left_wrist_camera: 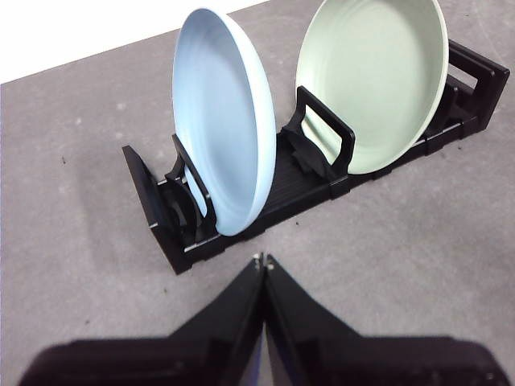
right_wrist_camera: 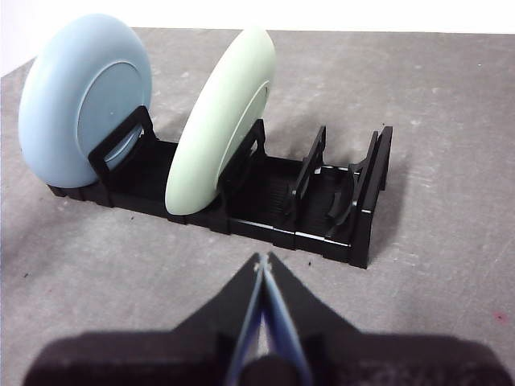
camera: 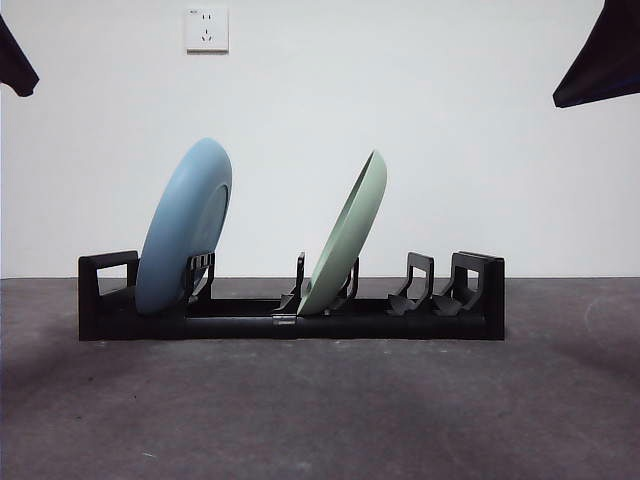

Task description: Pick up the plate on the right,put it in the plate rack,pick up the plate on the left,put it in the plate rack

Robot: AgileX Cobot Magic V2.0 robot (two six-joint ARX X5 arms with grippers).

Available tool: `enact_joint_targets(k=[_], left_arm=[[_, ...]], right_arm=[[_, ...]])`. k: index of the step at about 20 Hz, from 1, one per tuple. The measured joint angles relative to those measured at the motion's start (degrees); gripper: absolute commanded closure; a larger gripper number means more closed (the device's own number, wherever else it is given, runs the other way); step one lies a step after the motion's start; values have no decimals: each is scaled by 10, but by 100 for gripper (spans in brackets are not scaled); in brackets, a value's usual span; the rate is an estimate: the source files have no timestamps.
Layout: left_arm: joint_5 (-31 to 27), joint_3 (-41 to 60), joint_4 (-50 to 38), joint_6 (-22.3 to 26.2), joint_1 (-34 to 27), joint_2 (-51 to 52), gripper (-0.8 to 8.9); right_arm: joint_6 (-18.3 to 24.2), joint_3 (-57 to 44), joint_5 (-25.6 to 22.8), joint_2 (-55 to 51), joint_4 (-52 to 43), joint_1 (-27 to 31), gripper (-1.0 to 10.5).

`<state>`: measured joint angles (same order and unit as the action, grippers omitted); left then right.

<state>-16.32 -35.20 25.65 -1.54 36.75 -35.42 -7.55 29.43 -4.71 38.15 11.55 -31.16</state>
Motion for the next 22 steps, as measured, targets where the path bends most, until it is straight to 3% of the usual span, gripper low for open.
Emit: enact_joint_targets(k=[3,8,12,15,22], left_arm=[[3,2,36,0,-12,64,817],[7,91,-65,0,-88,223,817],[98,212,-130,0,-185,314,817],[149,274,-143,0,-241,348,817],[161,327,-152,0,-287,351,817]], right_arm=[[0,0,0,0,0,0,942],[0,0,0,0,0,0,942],[0,0,0,0,0,0,942],[0,0,0,0,0,0,942],[0,0,0,0,0,0,942]])
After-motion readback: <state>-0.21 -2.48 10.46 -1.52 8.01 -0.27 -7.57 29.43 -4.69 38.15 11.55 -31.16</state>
